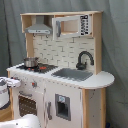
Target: Play with the kitchen
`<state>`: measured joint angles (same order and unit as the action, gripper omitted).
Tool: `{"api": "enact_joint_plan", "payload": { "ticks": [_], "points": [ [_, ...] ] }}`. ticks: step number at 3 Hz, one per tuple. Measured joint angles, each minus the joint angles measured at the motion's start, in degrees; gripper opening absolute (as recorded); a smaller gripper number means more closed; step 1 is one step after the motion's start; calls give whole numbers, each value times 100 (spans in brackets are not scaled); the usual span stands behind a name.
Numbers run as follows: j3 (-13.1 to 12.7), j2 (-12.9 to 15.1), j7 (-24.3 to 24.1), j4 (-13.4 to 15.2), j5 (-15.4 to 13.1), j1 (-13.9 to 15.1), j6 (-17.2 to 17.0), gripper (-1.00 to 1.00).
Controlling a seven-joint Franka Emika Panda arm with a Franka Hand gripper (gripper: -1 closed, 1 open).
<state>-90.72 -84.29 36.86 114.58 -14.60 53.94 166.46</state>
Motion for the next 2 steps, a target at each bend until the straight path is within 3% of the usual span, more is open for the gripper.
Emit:
{"api": "enact_joint_plan", "payload": {
  "ticks": [1,2],
  "points": [
    [-1,0,0,-17,0,9,0,-100],
    [-3,5,-631,-12,37,13,9,-100]
  ]
}}
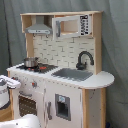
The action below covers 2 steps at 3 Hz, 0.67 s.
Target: Play with the kitchen
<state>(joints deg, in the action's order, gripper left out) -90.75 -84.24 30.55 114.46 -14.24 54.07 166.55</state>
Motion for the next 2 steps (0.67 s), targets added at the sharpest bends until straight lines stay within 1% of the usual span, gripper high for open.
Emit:
{"api": "enact_joint_plan", "payload": {
  "ticks": [2],
  "points": [
    [-1,0,-1213,2,12,-2,3,-100]
  ]
}}
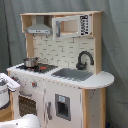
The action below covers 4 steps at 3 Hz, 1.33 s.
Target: Play with the kitchen
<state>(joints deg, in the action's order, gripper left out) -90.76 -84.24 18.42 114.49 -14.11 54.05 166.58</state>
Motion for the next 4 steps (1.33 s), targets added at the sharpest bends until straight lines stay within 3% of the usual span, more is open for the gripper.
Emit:
{"api": "enact_joint_plan", "payload": {
  "ticks": [4],
  "points": [
    [0,0,-2869,3,1,-3,6,-100]
  ]
}}
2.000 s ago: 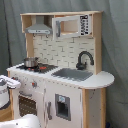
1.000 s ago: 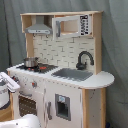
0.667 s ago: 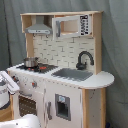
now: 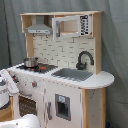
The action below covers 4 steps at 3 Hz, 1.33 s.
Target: Play with the kitchen
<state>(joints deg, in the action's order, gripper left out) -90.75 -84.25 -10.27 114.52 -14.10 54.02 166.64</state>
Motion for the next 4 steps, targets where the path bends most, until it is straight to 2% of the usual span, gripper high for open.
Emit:
{"api": "enact_joint_plan", "payload": {
  "ticks": [3,4],
  "points": [
    [0,0,-1765,4,0,0,13,-100],
    [0,0,-2303,-5,0,1,134,-100]
  ]
}}
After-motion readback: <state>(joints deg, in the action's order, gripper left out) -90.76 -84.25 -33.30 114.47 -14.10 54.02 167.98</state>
